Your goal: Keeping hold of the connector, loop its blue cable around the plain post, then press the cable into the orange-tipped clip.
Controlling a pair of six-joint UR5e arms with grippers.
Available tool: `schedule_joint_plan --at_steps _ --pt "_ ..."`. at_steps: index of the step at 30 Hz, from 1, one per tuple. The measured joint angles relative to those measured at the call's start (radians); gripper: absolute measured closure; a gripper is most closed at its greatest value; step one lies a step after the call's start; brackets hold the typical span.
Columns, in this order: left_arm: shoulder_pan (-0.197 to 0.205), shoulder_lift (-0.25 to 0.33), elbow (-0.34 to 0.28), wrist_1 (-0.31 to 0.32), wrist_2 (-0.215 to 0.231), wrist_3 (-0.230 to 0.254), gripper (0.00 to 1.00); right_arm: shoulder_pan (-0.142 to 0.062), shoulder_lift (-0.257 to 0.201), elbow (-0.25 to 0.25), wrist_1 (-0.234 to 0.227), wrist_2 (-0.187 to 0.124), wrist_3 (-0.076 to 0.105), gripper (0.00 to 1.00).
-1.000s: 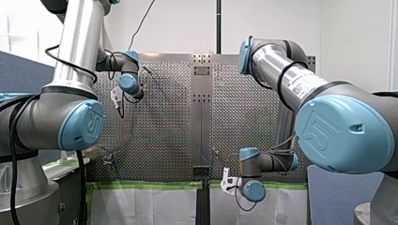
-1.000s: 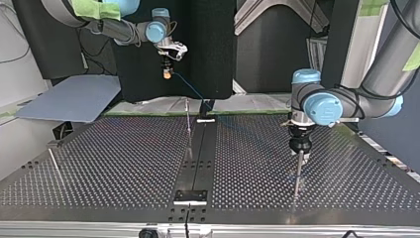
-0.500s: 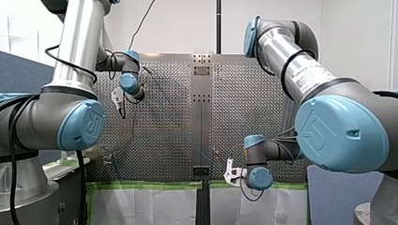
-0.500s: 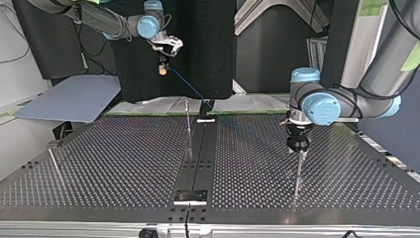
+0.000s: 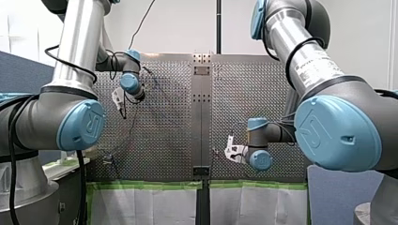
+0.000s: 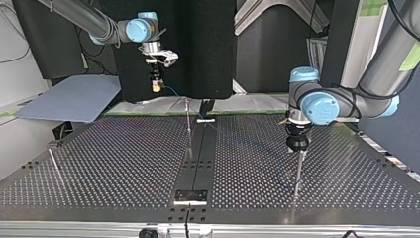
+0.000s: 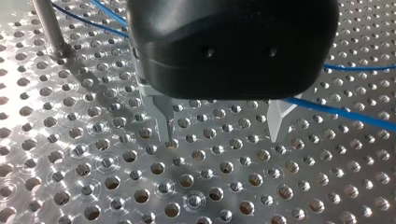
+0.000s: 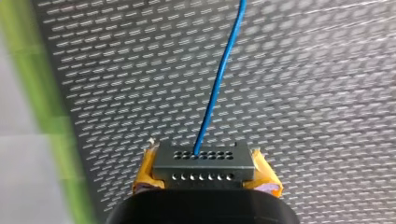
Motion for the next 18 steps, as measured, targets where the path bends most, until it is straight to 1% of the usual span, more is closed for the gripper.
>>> schedule_joint_plan --at_steps 4,8,12,18 --pt "0.000 0.000 0.000 0.000 -0.002 0.000 0.01 0.002 -0.041 0.000 -0.017 -0.007 -0.007 0.98" --pt "0.000 0.000 0.000 -0.001 -0.002 0.000 0.01 0.008 -0.048 0.000 -0.019 -0.015 -0.018 0.98" --pt "0.000 0.000 0.000 -0.003 -0.002 0.000 0.01 0.012 -0.032 0.000 -0.009 -0.019 -0.026 0.98" --pt "0.000 0.000 0.000 -0.005 -0.002 0.000 0.01 0.013 0.021 0.000 0.005 -0.017 -0.039 0.98"
